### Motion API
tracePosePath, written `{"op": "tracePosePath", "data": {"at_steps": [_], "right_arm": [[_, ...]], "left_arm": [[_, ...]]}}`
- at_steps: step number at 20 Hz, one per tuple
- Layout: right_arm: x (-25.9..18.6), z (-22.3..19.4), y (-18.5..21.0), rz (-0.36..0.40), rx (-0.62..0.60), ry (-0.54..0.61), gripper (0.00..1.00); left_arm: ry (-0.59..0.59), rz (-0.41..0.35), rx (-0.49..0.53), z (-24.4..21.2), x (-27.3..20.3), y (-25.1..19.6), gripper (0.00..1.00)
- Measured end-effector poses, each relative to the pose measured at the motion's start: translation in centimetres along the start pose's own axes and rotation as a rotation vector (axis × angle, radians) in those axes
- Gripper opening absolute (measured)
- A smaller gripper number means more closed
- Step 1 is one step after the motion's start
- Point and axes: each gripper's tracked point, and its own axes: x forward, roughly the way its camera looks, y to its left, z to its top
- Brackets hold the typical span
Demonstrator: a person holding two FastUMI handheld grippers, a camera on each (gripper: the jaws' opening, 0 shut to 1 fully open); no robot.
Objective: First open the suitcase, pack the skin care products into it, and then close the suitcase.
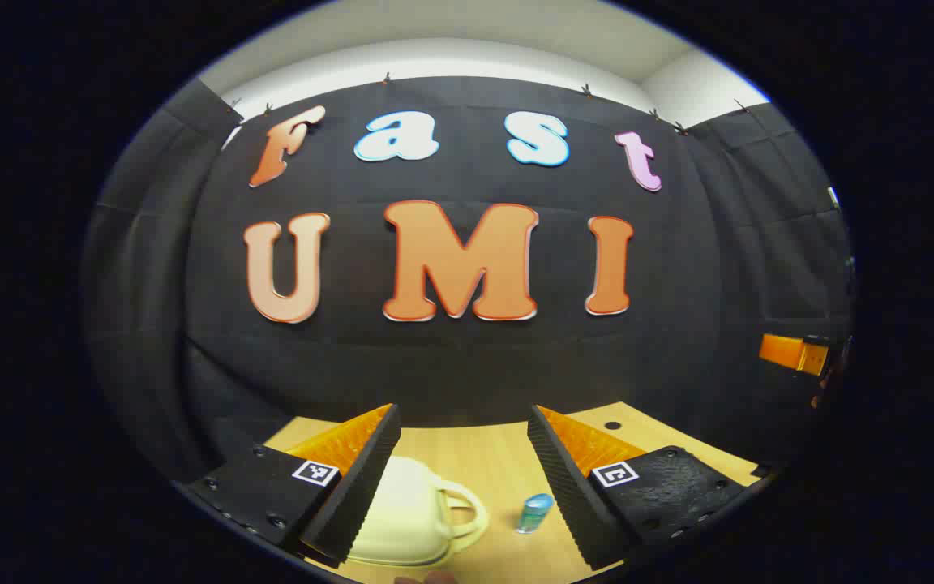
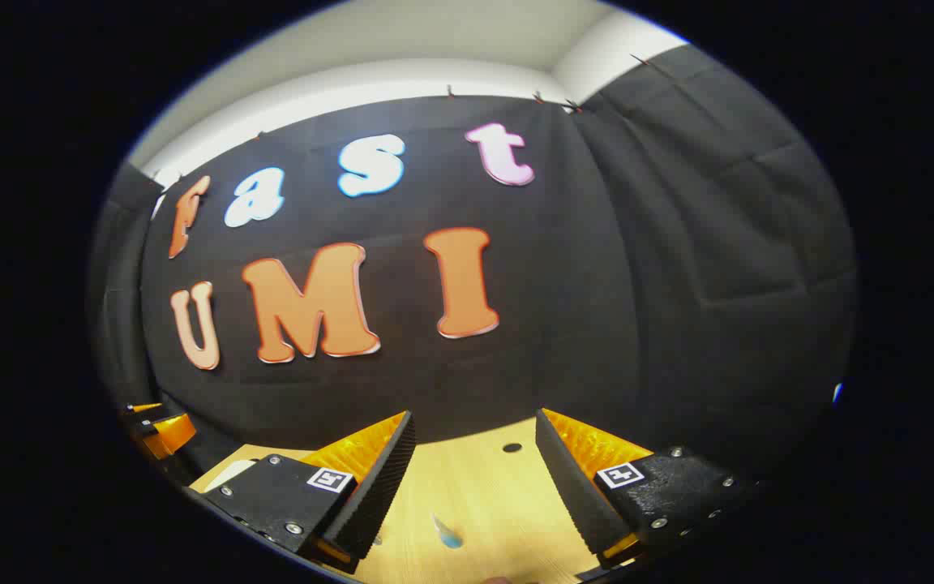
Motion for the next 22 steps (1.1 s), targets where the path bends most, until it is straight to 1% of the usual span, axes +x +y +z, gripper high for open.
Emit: {"op": "tracePosePath", "data": {"at_steps": [1,2,3,4,6,7,9,11,16,18,20,22], "right_arm": [[-0.1,0.7,1.4,0.026,-0.015,-0.005,1.0],[-0.1,1.0,2.5,0.053,-0.024,0.004,0.87],[0.2,1.1,3.2,0.073,-0.036,0.01,0.94],[0.5,1.3,3.8,0.091,-0.055,0.014,0.94],[1.7,1.9,4.3,0.122,-0.088,0.009,0.94],[2.8,1.5,4.7,0.165,-0.108,0.033,0.94],[3.9,1.3,5.0,0.215,-0.129,0.055,0.94],[5.1,1.3,4.7,0.247,-0.134,0.063,0.94],[7.1,-0.5,3.9,0.331,-0.134,0.108,0.94],[7.3,-1.1,3.9,0.358,-0.129,0.123,0.94],[7.9,-1.7,3.7,0.364,-0.135,0.137,0.94],[8.2,-2.3,3.5,0.345,-0.138,0.158,0.94]], "left_arm": [[-0.001,0.028,-0.004,0.3,0.0,1.8,0.96],[0.003,0.05,-0.017,0.7,0.0,3.1,0.98],[0.007,0.066,-0.028,1.0,0.2,3.9,0.96],[0.005,0.083,-0.046,1.7,0.4,4.6,0.98],[-0.001,0.123,-0.068,2.8,0.8,5.4,0.98],[-0.005,0.159,-0.074,3.8,1.0,5.6,0.98],[-0.007,0.197,-0.082,4.0,1.0,5.3,0.98],[-0.002,0.231,-0.087,4.2,1.2,5.1,0.98],[0.024,0.281,-0.091,2.8,0.9,2.7,0.98],[0.04,0.28,-0.104,1.7,0.8,1.2,0.98],[0.051,0.277,-0.08,0.6,1.1,0.5,0.98],[0.067,0.274,-0.03,-0.2,1.9,0.4,0.98]]}}
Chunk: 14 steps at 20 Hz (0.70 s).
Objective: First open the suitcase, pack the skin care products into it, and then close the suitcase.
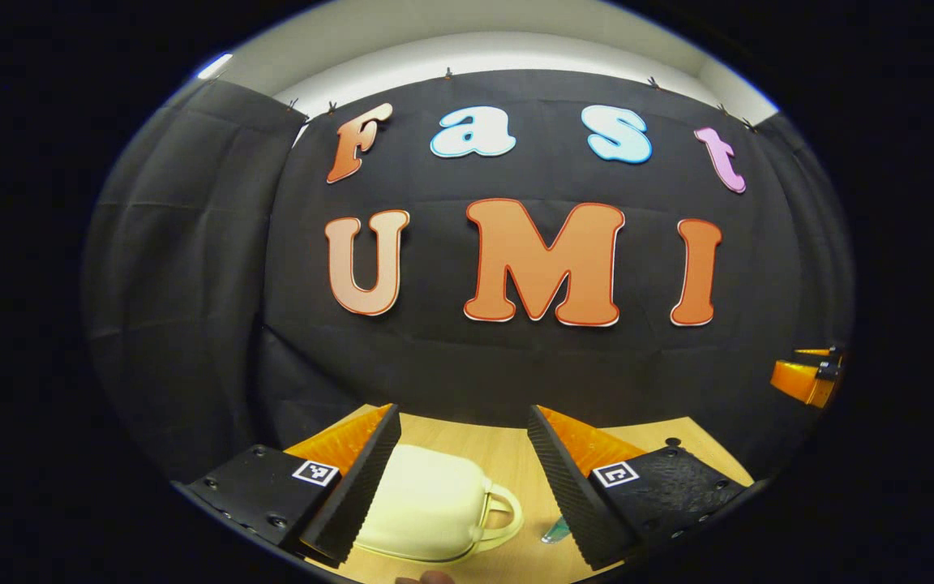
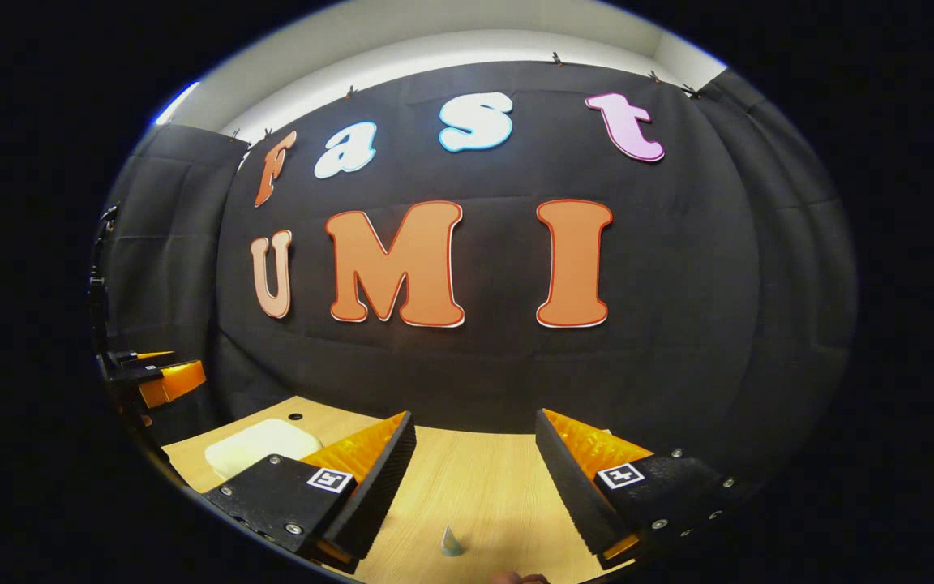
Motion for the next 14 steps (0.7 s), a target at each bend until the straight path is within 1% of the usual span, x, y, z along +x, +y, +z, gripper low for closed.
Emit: {"op": "tracePosePath", "data": {"at_steps": [3,4,5,6,8,10,13,14], "right_arm": [[0.2,-1.5,0.0,-0.022,0.034,0.046,0.94],[0.1,-2.1,-0.1,-0.028,0.036,0.059,0.94],[0.1,-2.7,-0.2,-0.032,0.034,0.077,0.94],[0.0,-3.6,-0.4,-0.035,0.034,0.099,0.94],[-0.2,-5.2,-1.0,-0.04,0.043,0.149,0.94],[-0.4,-6.3,-1.7,-0.053,0.049,0.179,0.94],[-0.7,-8.1,-3.4,-0.072,0.056,0.232,0.94],[-0.8,-8.4,-3.9,-0.077,0.061,0.242,0.94]], "left_arm": [[0.03,-0.034,0.077,-1.9,1.5,-0.4,0.98],[0.034,-0.042,0.108,-2.6,1.8,-0.6,0.96],[0.046,-0.041,0.157,-3.4,2.1,-0.6,0.96],[0.06,-0.037,0.236,-4.3,2.3,-0.8,0.96],[0.075,-0.033,0.355,-6.5,2.4,-1.4,0.98],[0.077,-0.042,0.419,-8.4,2.5,-2.1,0.98],[0.138,-0.061,0.591,-13.7,2.6,-3.7,0.98],[0.158,-0.08,0.625,-15.8,2.5,-4.4,0.98]]}}
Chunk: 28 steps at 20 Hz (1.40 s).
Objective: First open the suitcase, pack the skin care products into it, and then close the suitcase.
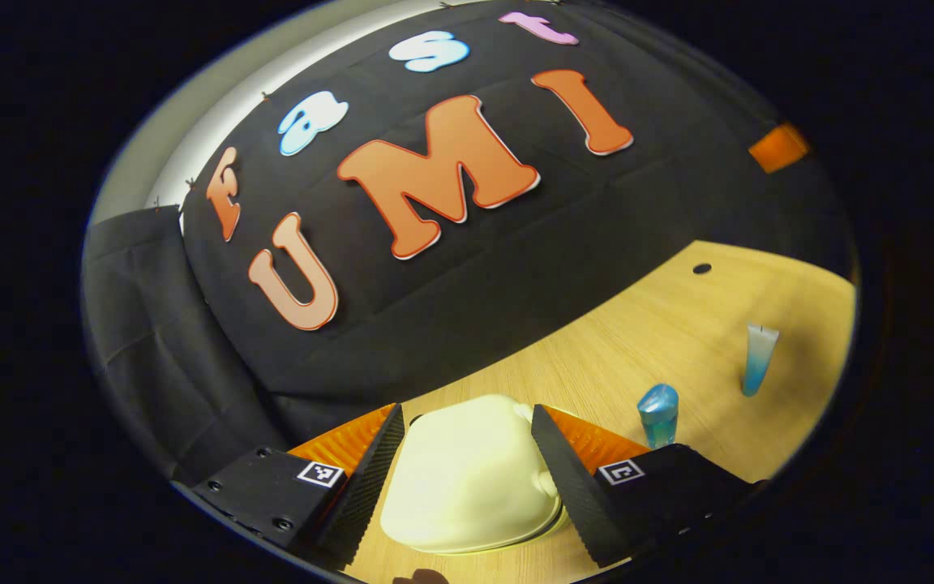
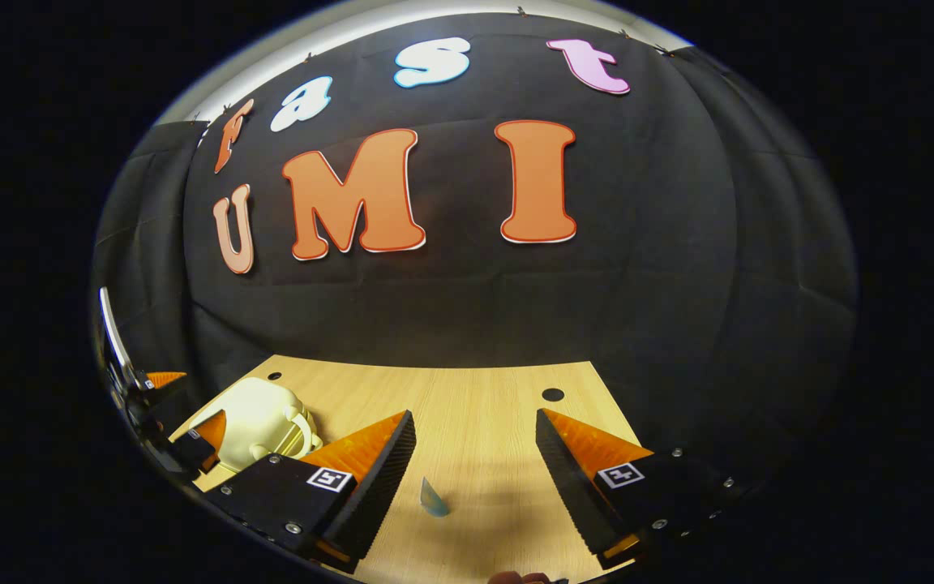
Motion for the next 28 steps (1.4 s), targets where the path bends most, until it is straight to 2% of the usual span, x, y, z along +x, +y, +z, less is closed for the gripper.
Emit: {"op": "tracePosePath", "data": {"at_steps": [2,5,6,8,12,15,19,24,28], "right_arm": [[0.2,-0.5,-1.2,-0.012,0.007,0.018,0.94],[0.5,-1.5,-3.3,-0.034,0.044,0.055,0.94],[0.5,-1.6,-3.8,-0.041,0.05,0.06,0.94],[0.7,-2.0,-4.5,-0.052,0.056,0.067,0.94],[1.3,-2.7,-5.7,-0.078,0.075,0.087,0.94],[1.8,-2.9,-6.5,-0.107,0.103,0.095,0.94],[2.0,-3.4,-7.7,-0.132,0.136,0.108,0.94],[2.3,-4.0,-8.1,-0.148,0.159,0.127,0.94],[2.1,-4.5,-9.4,-0.173,0.178,0.135,0.94]], "left_arm": [[0.035,-0.028,0.043,-1.9,0.5,-2.3,0.98],[0.051,-0.028,0.245,-3.5,2.0,-4.6,0.98],[0.064,-0.051,0.278,-4.1,2.4,-5.6,0.98],[0.095,-0.124,0.295,-5.7,3.0,-7.8,0.98],[0.131,-0.116,0.4,-7.3,4.3,-8.3,0.98],[0.16,-0.144,0.423,-8.3,5.3,-8.8,0.97],[0.19,-0.168,0.536,-9.3,6.2,-9.3,0.97],[0.242,-0.184,0.582,-10.1,8.1,-9.8,0.97],[0.297,-0.229,0.608,-10.9,8.8,-11.0,0.97]]}}
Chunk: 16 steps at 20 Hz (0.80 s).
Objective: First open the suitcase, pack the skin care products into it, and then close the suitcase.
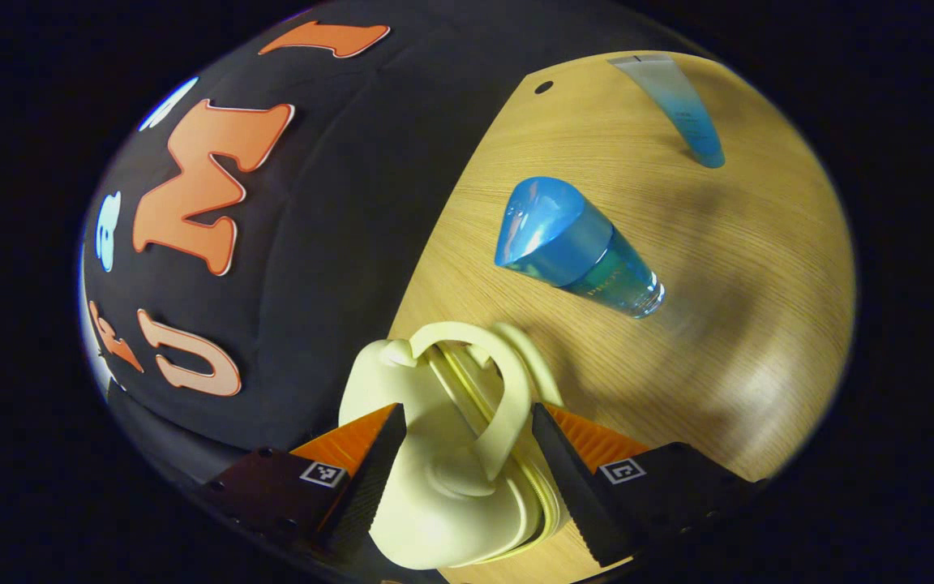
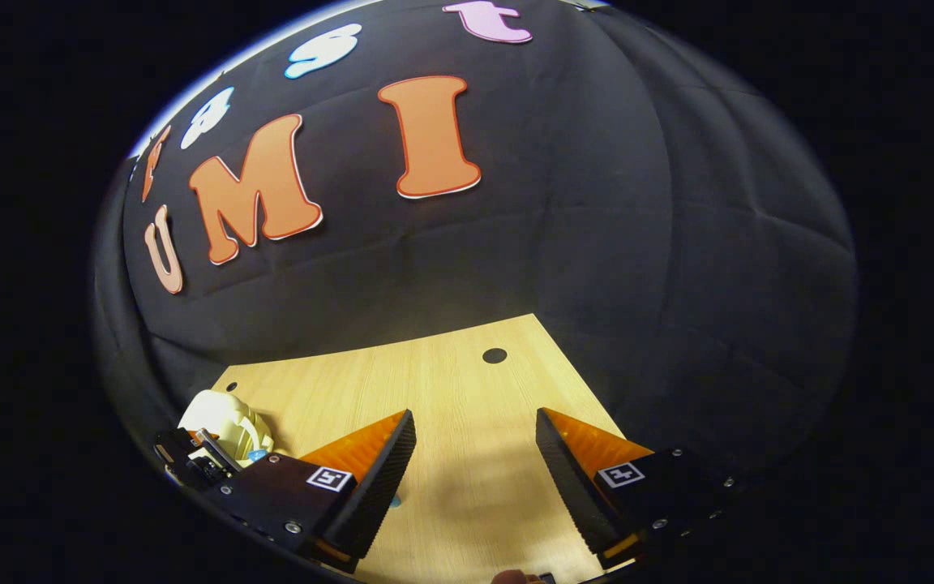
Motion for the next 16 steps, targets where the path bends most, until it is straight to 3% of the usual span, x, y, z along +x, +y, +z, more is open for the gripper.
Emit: {"op": "tracePosePath", "data": {"at_steps": [1,3,4,5,6,8,11,14,16], "right_arm": [[0.1,0.0,-0.2,-0.003,0.009,0.004,0.94],[0.1,-0.2,-0.6,-0.007,0.022,0.009,0.94],[0.1,-0.2,-0.7,-0.008,0.022,0.009,0.94],[0.0,-0.3,-0.6,-0.006,0.02,0.009,0.94],[-0.2,-0.2,-0.3,0.008,0.018,0.006,0.94],[-0.2,-0.4,0.2,0.021,0.018,0.005,0.94],[-0.4,-0.4,1.4,0.04,0.018,0.004,0.94],[-0.8,-0.4,4.3,0.084,0.03,0.013,0.94],[-1.5,0.2,5.9,0.068,0.0,-0.026,0.95]], "left_arm": [[0.004,-0.021,0.011,0.2,0.4,-0.6,0.94],[0.047,-0.045,0.029,-0.1,0.8,-1.7,0.48],[0.056,-0.019,0.033,0.0,1.4,-1.4,0.25],[0.035,-0.021,0.033,0.6,1.3,-1.2,0.13],[0.028,-0.067,0.012,0.7,1.1,-1.7,0.1],[0.029,-0.086,-0.018,0.8,0.1,-0.5,0.02],[0.017,-0.126,-0.114,0.8,-1.4,1.6,0.01],[-0.027,-0.277,-0.452,1.5,-3.7,3.7,0.01],[-0.085,-0.29,-0.619,1.7,-4.4,7.1,0.01]]}}
